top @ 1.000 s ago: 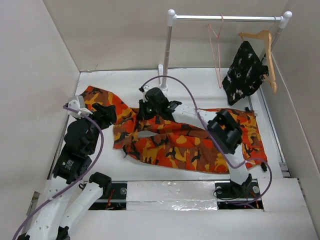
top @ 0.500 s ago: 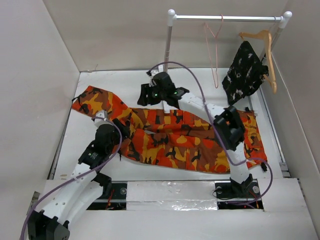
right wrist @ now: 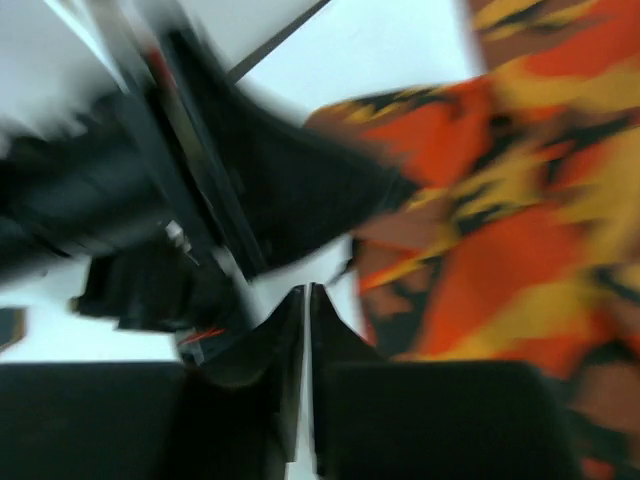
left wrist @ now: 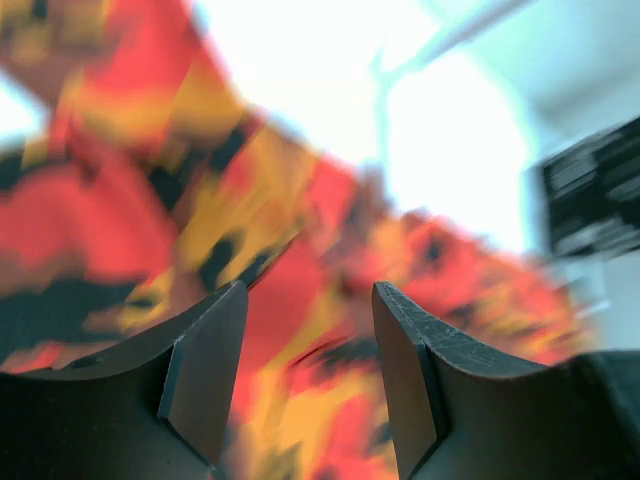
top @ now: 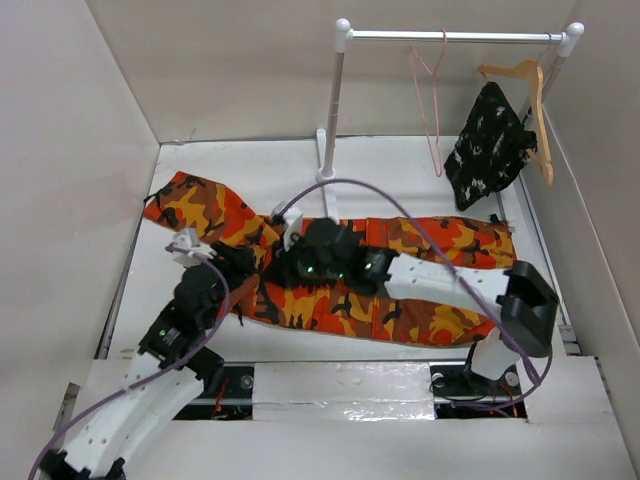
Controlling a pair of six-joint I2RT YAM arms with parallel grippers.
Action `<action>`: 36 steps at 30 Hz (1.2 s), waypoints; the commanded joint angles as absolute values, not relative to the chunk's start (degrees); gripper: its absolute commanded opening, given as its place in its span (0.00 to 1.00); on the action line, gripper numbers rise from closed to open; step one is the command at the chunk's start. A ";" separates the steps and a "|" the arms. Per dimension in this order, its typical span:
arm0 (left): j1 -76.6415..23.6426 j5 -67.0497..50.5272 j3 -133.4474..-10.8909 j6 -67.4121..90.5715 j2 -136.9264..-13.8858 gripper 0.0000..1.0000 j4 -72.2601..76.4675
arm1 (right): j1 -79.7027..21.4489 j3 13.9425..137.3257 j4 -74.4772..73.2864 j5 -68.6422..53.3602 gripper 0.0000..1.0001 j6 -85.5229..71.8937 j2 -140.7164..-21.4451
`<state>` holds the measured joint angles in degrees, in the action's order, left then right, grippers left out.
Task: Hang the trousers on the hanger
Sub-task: Flatten out the trousers at the center of the board.
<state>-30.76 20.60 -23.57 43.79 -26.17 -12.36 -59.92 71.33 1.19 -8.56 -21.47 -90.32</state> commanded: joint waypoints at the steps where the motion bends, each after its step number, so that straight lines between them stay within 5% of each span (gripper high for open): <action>1: -30.94 26.54 -33.55 43.68 -19.61 0.50 -10.89 | -64.33 69.00 7.10 -4.67 0.15 -23.27 -95.44; 3: -30.94 27.77 -35.85 43.33 -16.36 0.50 -11.77 | -64.86 68.99 11.50 -3.78 0.34 -25.30 -99.48; 9: -30.94 24.70 -42.89 38.24 -14.24 0.51 -15.54 | -65.39 75.05 15.38 -1.51 0.57 -31.46 -111.16; 20: -30.94 22.24 -42.19 33.40 -8.70 0.52 -19.24 | -65.39 85.86 12.13 6.07 0.65 -37.97 -121.63; 23: -30.94 21.63 -42.36 33.40 -8.53 0.53 -20.04 | -65.39 87.53 12.31 5.10 0.56 -39.02 -123.13; 27: -30.94 20.92 -42.36 32.87 -8.87 0.53 -19.51 | -65.39 93.58 7.75 5.88 0.15 -38.59 -124.45; 30: -30.94 20.13 -42.36 32.87 -9.40 0.53 -19.78 | -63.99 95.97 6.94 4.24 0.00 -38.41 -124.54; 36: -30.94 18.29 -42.54 32.26 -13.00 0.58 -20.56 | -56.19 97.73 9.05 -2.08 0.00 -39.29 -120.42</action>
